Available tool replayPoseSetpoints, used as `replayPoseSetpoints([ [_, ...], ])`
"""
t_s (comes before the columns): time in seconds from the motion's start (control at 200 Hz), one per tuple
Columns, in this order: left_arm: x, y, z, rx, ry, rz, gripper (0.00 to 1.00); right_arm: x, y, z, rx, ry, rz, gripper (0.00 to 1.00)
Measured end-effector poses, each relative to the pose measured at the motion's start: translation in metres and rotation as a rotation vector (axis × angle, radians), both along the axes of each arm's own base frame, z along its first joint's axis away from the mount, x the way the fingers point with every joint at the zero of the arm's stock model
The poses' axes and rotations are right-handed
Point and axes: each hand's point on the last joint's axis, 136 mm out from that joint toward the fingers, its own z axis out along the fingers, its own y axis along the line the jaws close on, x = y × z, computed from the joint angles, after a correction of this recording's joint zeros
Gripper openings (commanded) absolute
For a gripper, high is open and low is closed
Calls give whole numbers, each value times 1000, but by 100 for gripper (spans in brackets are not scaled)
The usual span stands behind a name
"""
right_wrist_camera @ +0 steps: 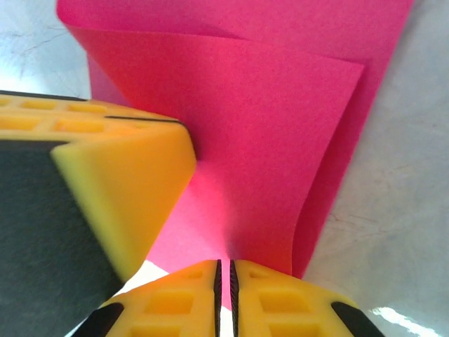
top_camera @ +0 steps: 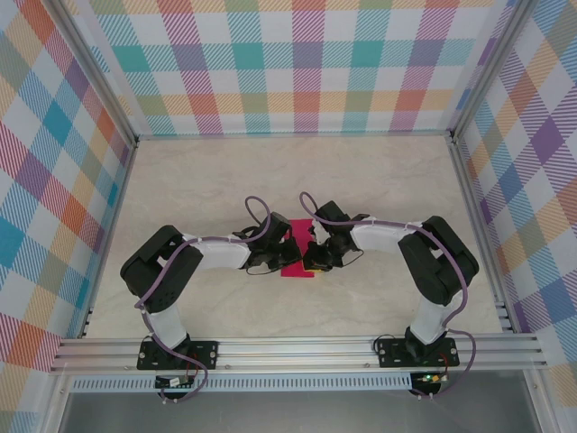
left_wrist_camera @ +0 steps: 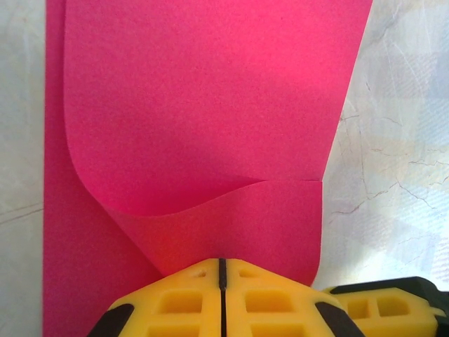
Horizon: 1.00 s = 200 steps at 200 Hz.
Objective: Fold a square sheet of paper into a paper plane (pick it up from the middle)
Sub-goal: Fold the triangle a second time at the center of the table.
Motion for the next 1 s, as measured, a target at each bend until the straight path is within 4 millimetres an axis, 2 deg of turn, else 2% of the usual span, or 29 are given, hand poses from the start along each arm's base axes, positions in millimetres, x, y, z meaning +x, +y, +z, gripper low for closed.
replayPoseSetpoints([
  [0.165, 0, 0, 0, 3, 3, 0, 7, -1, 2, 9, 23, -12, 4, 14],
  [0.435, 0, 0, 0, 6, 5, 1, 7, -12, -11, -4, -26, 22, -2, 14],
  [1.0, 0, 0, 0, 21, 14, 3, 7, -10, -14, -8, -48, 15, -9, 14],
])
